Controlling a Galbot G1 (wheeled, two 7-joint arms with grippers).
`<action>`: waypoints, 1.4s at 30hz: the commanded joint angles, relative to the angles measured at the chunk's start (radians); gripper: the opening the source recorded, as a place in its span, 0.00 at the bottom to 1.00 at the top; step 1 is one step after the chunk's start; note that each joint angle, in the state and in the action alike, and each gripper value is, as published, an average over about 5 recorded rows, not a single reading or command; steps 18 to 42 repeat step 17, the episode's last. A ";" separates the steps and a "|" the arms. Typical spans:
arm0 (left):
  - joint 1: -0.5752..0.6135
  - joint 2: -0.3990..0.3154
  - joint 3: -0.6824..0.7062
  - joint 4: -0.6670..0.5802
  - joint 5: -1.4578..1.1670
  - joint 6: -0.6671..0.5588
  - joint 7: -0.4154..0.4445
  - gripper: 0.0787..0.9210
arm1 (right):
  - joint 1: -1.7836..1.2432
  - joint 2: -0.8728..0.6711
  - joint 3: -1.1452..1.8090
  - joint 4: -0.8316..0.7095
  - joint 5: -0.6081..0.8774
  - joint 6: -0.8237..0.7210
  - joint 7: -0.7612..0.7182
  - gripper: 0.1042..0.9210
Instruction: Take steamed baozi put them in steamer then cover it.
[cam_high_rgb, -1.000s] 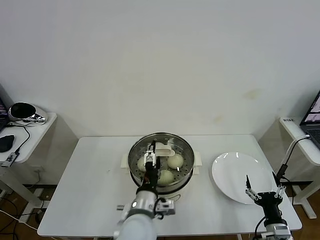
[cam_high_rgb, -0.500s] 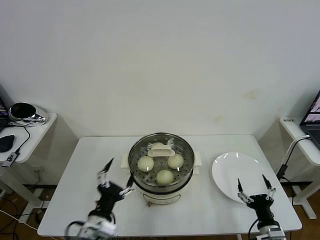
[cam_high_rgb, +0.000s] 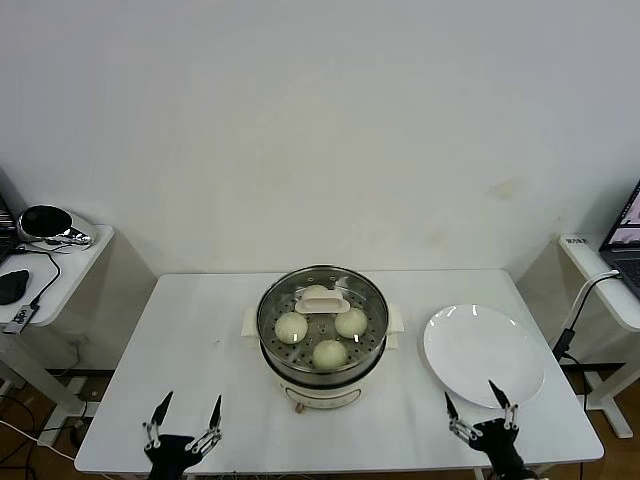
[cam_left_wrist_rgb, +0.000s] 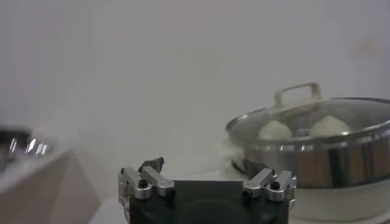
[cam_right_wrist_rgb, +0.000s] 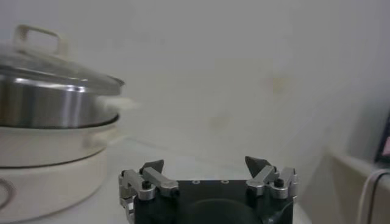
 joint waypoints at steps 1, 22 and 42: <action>0.088 -0.037 -0.055 0.069 -0.148 -0.091 0.013 0.88 | -0.062 -0.025 -0.042 0.012 0.062 -0.023 -0.008 0.88; 0.078 -0.031 -0.058 0.076 -0.115 -0.041 0.022 0.88 | -0.087 -0.018 -0.072 0.032 0.054 -0.013 -0.003 0.88; 0.078 -0.031 -0.058 0.076 -0.115 -0.041 0.022 0.88 | -0.087 -0.018 -0.072 0.032 0.054 -0.013 -0.003 0.88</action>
